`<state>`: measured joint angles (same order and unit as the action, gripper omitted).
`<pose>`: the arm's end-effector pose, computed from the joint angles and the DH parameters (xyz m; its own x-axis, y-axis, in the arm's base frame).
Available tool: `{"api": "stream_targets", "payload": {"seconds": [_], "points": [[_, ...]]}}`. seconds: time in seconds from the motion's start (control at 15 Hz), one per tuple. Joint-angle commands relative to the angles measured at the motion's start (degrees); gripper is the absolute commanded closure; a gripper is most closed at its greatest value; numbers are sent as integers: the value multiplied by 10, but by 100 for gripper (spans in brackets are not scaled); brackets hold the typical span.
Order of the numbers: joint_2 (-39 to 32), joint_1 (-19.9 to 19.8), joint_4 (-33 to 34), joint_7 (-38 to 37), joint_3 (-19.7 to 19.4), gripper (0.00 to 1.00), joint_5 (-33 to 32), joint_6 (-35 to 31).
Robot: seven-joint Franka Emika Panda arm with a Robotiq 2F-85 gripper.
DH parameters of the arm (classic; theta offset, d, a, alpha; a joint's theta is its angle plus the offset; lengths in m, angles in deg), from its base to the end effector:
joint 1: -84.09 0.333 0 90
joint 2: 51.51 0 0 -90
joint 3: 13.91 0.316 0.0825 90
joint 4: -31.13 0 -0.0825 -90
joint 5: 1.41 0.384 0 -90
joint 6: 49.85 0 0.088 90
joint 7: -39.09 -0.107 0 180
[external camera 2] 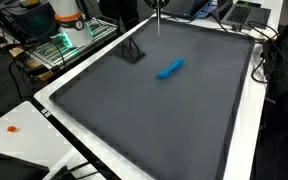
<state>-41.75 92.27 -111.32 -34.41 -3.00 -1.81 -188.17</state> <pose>0.4387 0.1514 0.3594 0.5819 -0.8108 0.0626 -0.8069 -0.5852 -0.0804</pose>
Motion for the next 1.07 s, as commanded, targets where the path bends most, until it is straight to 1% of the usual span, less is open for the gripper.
{"api": "stream_targets", "payload": {"seconds": [0.0, 0.2, 0.33, 0.4, 0.53, 0.87, 0.93, 1.0], "points": [[-50, 9, 70, 90, 7, 99, -2, 63], [-83, 11, 117, 148, 12, 99, -34, 108], [-91, 11, 132, 148, 11, 99, -65, 116], [-74, 13, 110, 138, 8, 96, -40, 97], [-86, 14, 124, 141, 7, 96, -55, 102], [-90, 14, 128, 143, 7, 96, -58, 104], [-90, 14, 128, 143, 7, 99, -58, 104], [-98, 15, 138, 154, 7, 99, -65, 111]]}}
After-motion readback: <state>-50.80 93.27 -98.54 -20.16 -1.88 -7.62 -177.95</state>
